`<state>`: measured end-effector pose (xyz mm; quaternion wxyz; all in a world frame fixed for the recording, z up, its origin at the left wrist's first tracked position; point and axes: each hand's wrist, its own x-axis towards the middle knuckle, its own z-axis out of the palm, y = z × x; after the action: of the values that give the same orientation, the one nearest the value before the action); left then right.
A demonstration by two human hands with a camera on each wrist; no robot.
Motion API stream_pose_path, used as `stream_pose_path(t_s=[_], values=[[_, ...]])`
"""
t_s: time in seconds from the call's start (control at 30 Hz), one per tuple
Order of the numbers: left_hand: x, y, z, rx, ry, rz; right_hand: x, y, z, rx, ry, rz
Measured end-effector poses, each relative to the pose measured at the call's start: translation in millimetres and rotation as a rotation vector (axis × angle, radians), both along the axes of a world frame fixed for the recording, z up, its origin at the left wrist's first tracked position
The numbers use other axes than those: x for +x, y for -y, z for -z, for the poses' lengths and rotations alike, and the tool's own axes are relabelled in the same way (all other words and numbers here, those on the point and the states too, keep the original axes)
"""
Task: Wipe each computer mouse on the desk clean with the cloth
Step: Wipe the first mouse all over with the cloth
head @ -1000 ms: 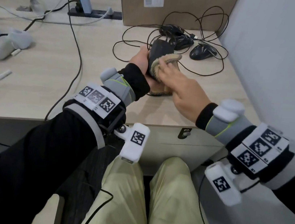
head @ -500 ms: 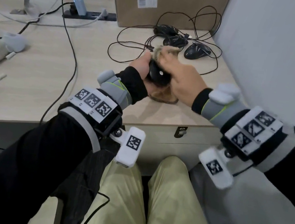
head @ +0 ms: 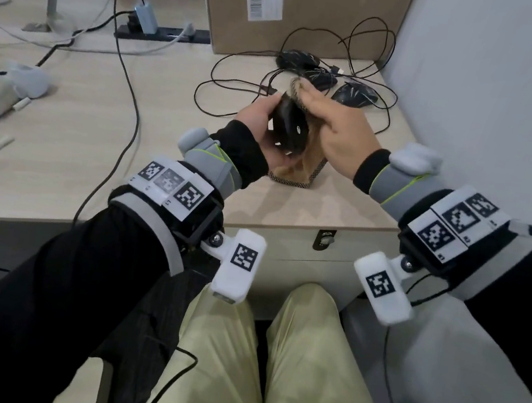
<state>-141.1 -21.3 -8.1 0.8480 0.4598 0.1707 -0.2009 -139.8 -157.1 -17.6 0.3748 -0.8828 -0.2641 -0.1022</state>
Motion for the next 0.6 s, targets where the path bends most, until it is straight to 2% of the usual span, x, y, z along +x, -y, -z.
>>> stream_pose_path(t_s=[0.07, 0.23, 0.37, 0.43, 0.53, 0.6], values=[[-4, 1, -1, -0.011, -0.009, 0.017, -13, -6, 0, -0.026, 0.059, -0.05], [-4, -5, -3, 0.034, 0.033, 0.045, -41, -5, 8, -0.258, 0.243, -0.116], [-11, -5, -5, 0.064, 0.142, 0.051, -39, 2, 10, -0.239, 0.353, -0.079], [-17, -3, -3, 0.067, 0.19, 0.065, -25, 7, 9, -0.193, 0.293, -0.019], [-23, -1, -3, 0.111, 0.226, 0.134, -2, 19, 5, -0.067, 0.113, 0.124], [-23, 0, -5, 0.159, 0.264, 0.165, -2, 18, 5, -0.009, 0.051, 0.121]])
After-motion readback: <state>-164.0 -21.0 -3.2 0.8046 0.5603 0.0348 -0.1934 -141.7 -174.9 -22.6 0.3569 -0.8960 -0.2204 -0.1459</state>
